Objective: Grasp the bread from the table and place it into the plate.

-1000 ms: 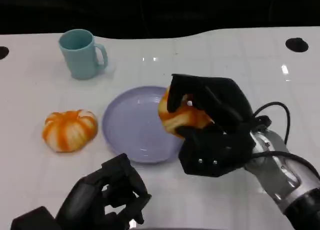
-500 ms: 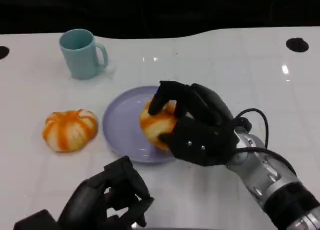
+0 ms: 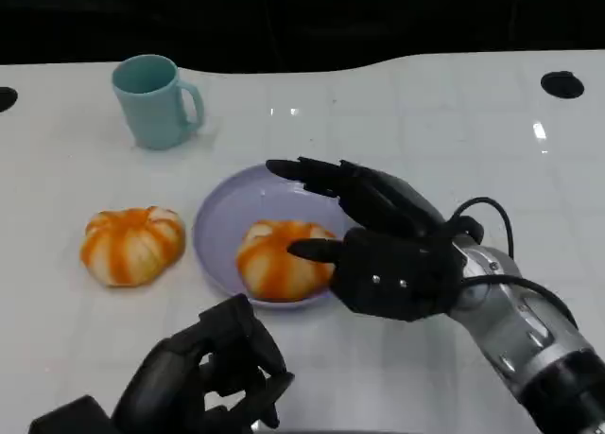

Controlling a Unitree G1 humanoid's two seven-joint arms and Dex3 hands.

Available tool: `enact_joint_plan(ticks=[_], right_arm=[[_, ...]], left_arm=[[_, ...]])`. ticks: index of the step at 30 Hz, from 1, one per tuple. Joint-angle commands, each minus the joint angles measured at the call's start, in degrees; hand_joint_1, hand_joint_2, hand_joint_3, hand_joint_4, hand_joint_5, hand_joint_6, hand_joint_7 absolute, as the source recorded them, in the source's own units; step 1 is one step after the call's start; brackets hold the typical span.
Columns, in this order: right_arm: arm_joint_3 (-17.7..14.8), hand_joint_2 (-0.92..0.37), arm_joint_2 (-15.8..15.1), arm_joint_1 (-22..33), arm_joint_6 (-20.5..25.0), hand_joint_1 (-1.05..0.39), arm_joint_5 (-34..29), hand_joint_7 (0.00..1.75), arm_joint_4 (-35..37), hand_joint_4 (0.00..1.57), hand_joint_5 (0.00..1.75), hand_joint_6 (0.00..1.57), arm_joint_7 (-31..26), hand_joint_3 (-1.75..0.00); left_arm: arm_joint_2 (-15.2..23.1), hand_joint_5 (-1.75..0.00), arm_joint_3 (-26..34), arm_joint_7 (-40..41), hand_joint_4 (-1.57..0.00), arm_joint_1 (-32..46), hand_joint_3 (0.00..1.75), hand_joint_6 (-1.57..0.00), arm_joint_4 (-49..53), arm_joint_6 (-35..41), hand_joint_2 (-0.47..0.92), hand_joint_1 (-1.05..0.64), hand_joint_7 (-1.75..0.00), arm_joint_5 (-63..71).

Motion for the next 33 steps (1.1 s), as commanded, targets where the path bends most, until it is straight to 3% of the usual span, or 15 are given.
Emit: enact_joint_plan(ticks=[1, 7, 13, 20, 24, 26, 28, 33], right_arm=[[-1.38, -0.92, -2.88, 4.67, 0.73, -0.61, 2.03, 0.02, -8.77, 0.0, 0.41, 0.24, 2.61, -0.29], [-3.94, -0.92, -5.52, 11.24, -0.81, -0.58, 6.68, 0.05, -17.92, 0.0, 0.58, 0.3, 5.09, -0.25], [-6.89, -0.92, -8.86, 18.29, -6.1, -0.53, 10.39, 0.09, -24.52, 0.01, 0.85, 0.35, 5.57, -0.23], [-10.4, -0.92, -10.84, 25.32, -13.42, -0.44, 15.22, 0.25, -27.97, 0.2, 1.08, 0.57, 5.79, -0.21], [-12.35, -0.9, -11.25, 30.07, -15.22, -0.38, 19.06, 0.72, -30.21, 0.36, 1.14, 0.53, 6.38, -0.27], [-13.24, -0.83, -11.09, 32.32, -15.37, -0.33, 20.94, 0.79, -31.31, 0.46, 1.17, 0.58, 6.52, -0.41], [-14.06, -0.68, -10.69, 34.18, -15.59, -0.3, 23.16, 0.94, -32.06, 0.58, 1.25, 0.62, 6.79, -0.72], [-15.77, -0.49, -11.45, 37.29, -16.44, -0.25, 24.71, 1.14, -34.05, 0.7, 1.5, 0.73, 7.4, -1.12]], left_arm=[[0.18, -1.75, -0.08, 0.86, -0.66, -0.2, 0.4, -0.46, -0.25, 0.06, 0.92, -0.58, -1.75, 0.62], [0.11, -1.75, -0.22, 0.76, -0.66, -0.41, 0.4, -0.46, -0.02, -0.02, 0.92, -0.56, -1.75, 0.44], [0.19, -1.75, -0.43, 0.61, -0.67, -0.74, 0.41, -0.45, 0.55, -0.75, 0.92, -0.56, -1.75, 0.71], [0.2, -1.75, -0.36, 0.57, -0.67, -0.69, 0.41, -0.45, -0.18, 0.59, 0.92, -0.56, -1.75, -0.17], [0.31, -1.75, -0.23, 0.42, -0.67, -0.72, 0.4, -0.45, 0.06, 0.49, 0.92, -0.56, -1.75, -0.53], [0.48, -1.75, -0.12, 0.22, -0.67, -0.79, 0.4, -0.45, 0.2, 0.32, 0.92, -0.56, -1.75, -0.71], [0.62, -1.75, -0.02, 0.25, -0.66, -0.85, 0.41, -0.45, 0.31, 0.19, 0.92, -0.56, -1.75, -0.55], [0.9, -1.75, 0.06, 0.43, -0.66, -0.9, 0.41, -0.45, 0.18, 0.41, 0.92, -0.55, -1.75, -0.18]])
